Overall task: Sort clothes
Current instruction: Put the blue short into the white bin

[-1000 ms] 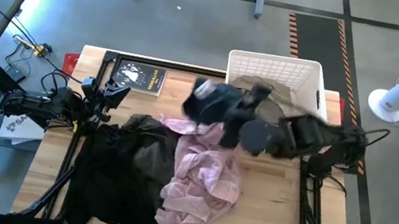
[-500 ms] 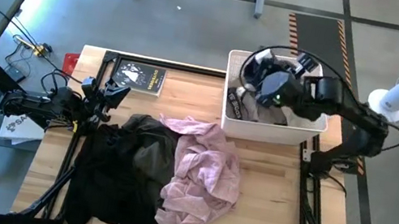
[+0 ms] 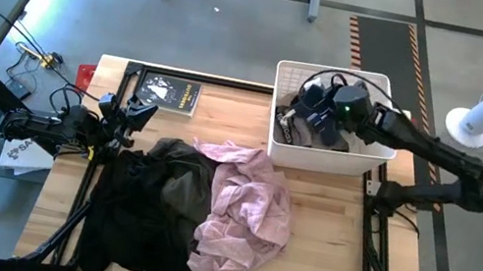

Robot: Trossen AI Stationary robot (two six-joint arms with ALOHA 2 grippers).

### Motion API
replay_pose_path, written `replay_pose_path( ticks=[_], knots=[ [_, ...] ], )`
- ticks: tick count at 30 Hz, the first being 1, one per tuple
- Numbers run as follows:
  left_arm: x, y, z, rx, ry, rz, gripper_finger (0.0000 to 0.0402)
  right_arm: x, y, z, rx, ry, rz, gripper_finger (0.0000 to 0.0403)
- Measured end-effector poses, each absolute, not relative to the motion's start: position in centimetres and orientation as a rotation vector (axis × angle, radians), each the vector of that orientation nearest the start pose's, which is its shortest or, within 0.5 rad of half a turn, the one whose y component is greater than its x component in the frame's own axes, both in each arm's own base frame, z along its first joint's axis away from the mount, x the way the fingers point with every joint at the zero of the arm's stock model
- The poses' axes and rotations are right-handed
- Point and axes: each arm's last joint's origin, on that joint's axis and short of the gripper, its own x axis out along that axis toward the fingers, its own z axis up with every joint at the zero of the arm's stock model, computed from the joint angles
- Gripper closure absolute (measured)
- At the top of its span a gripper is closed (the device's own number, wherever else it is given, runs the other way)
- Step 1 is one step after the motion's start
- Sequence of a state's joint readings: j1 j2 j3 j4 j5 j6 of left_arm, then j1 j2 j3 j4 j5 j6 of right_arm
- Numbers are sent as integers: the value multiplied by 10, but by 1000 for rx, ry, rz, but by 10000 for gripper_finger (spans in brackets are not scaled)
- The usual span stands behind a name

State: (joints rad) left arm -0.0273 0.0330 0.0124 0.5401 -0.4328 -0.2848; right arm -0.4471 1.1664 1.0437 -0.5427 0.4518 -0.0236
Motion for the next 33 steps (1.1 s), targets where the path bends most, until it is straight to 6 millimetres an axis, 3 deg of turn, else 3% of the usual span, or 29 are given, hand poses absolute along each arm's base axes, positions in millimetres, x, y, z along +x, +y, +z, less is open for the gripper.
replay_pose_path(
  ticks=[10, 21, 28, 33],
  knots=[
    [84, 10, 214, -396, -563, 333, 394, 204, -155, 256, 298, 756, -785, 400],
    [84, 10, 213, -396, -559, 340, 394, 216, -172, 210, 401, 923, -738, 398],
    [85, 10, 212, -395, -549, 346, 394, 221, -175, 195, 417, 981, -734, 380],
    [85, 10, 212, -395, -548, 348, 394, 221, -174, 198, 416, 970, -734, 329]
  ],
)
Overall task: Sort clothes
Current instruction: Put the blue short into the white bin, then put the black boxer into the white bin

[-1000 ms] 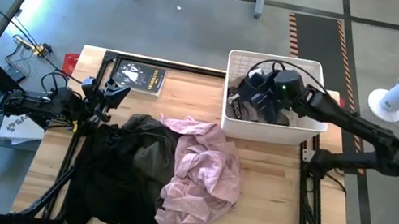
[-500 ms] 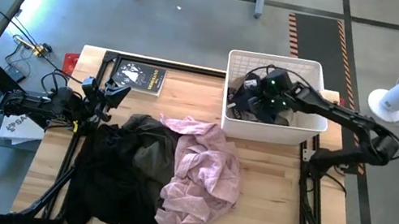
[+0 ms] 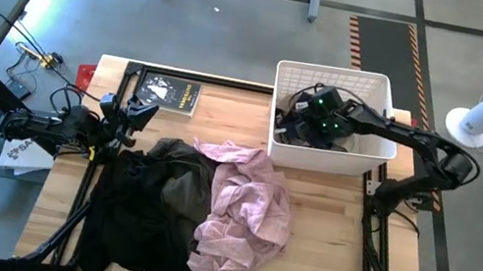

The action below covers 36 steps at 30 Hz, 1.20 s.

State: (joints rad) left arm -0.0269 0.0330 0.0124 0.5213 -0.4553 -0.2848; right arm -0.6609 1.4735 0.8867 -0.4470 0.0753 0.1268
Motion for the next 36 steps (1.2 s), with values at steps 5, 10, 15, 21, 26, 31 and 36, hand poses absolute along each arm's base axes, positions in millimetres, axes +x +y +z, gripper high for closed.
replay_pose_path(
  ticks=[5, 10, 15, 21, 26, 31, 36],
  knots=[
    [85, 10, 212, -395, -547, 349, 394, 219, -168, 211, 360, 932, -708, 282],
    [85, 10, 212, -395, -548, 349, 394, 224, -151, 237, 243, 812, -701, 275],
    [85, 11, 212, -396, -548, 351, 394, 239, -128, 259, 173, 636, -623, 275],
    [85, 11, 212, -396, -547, 351, 394, 269, -91, 273, 101, 451, -472, 274],
    [85, 11, 212, -396, -547, 351, 394, 289, -58, 279, 70, 321, -346, 274],
    [85, 11, 212, -395, -547, 352, 394, 304, -22, 286, -15, 191, -214, 274],
    [85, 11, 212, -396, -547, 351, 394, 309, 1, 299, -121, 171, -244, 274]
  ],
)
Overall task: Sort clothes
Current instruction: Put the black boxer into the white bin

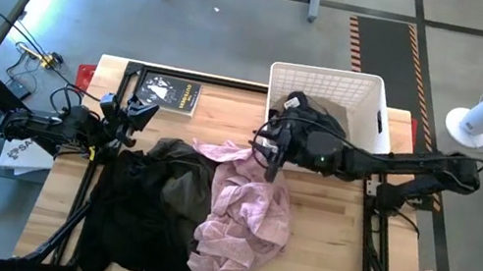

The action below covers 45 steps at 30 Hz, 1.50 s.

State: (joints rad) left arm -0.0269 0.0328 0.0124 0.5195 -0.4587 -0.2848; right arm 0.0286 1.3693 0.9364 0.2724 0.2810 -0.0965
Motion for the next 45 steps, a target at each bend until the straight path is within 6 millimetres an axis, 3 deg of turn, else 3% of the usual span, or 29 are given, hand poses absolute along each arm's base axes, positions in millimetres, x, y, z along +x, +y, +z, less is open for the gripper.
replay_pose_path(
  ticks=[10, 16, 20, 25, 32, 45],
  knots=[
    [85, 11, 212, -388, -545, 358, 394, 318, 62, 340, -245, 35, 34, 274],
    [85, 7, 216, -296, -547, 248, 394, 343, 106, 328, -262, 69, 238, 274],
    [84, 4, 229, -243, -533, 155, 394, 351, 125, 310, -274, 115, 294, 274],
    [93, -2, 243, -173, -397, 89, 394, 359, 137, 287, -289, 175, 326, 274],
    [119, -15, 262, -84, -185, 75, 394, 369, 143, 263, -282, 246, 335, 274],
    [164, -54, 285, 9, 261, -87, 394, 371, 143, 258, -196, 277, 324, 274]
  ],
)
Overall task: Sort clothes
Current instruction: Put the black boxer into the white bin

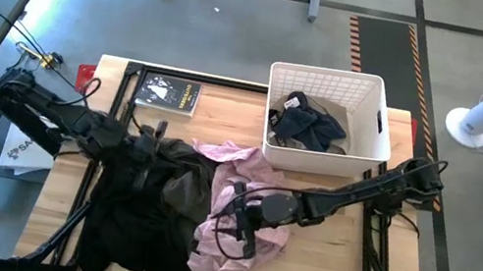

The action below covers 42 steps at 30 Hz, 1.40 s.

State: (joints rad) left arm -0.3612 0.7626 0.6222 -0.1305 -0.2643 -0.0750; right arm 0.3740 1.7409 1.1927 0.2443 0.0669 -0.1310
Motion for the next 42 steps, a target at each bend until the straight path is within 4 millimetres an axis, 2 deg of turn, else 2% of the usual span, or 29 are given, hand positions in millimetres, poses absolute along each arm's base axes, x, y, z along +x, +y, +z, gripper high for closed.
replay_pose_path(
  ticks=[6, 14, 17, 23, 28, 30, 34, 37, 42],
  knots=[
    [172, -73, 287, 4, 389, -150, 394, 370, 143, 258, -169, 282, 320, 274],
    [160, -96, 288, -184, 681, -212, 394, 370, 143, 256, -116, 318, 311, 274],
    [157, -98, 274, -244, 816, -137, 394, 370, 142, 256, -79, 325, 294, 274],
    [159, -95, 230, -343, 1034, 86, 394, 372, 128, 247, 15, 417, 146, 274],
    [168, -91, 199, -289, 1119, 209, 394, 376, 122, 230, 80, 508, 117, 274],
    [172, -93, 190, -260, 1186, 203, 394, 378, 123, 222, 90, 542, 121, 274],
    [175, -100, 170, -293, 1436, 51, 396, 384, 125, 203, 106, 582, 112, 274],
    [172, -103, 157, -307, 1593, 50, 400, 397, 127, 196, 99, 593, 107, 274],
    [159, -102, 149, -265, 1749, 237, 401, 435, 129, 195, 54, 585, 102, 274]
  ],
)
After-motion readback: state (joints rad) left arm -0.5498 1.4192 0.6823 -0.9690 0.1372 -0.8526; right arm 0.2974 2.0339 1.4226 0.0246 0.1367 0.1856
